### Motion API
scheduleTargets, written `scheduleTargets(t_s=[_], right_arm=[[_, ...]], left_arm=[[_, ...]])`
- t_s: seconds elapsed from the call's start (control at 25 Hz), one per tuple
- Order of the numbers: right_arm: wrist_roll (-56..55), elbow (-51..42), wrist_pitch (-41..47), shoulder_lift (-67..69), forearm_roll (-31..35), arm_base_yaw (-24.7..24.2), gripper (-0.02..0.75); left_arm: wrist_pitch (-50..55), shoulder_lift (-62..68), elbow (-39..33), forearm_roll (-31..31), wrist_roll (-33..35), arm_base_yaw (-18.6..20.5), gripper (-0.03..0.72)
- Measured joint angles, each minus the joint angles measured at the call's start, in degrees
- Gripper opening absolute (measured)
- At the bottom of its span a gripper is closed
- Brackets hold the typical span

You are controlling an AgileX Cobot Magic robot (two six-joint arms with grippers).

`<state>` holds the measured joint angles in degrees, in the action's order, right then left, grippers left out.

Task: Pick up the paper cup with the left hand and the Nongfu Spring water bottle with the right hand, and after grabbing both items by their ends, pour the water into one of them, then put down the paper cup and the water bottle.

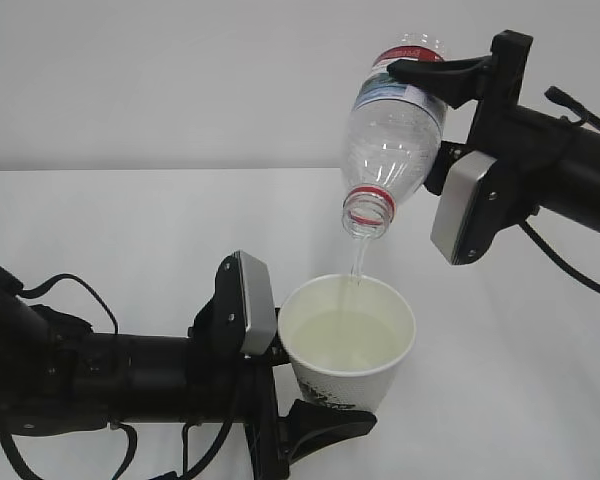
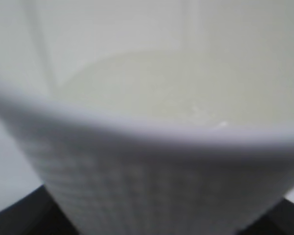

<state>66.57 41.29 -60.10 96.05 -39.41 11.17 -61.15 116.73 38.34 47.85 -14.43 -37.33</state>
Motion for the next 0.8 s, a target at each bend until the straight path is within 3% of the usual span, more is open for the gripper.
scheduleTargets(t_s=[0.8], right_arm=[[0.0,0.0,-0.34,0.0,0.46,0.0,0.476]], left_arm=[[0.0,0.0,0.0,0.0,0.0,0.0,0.546]])
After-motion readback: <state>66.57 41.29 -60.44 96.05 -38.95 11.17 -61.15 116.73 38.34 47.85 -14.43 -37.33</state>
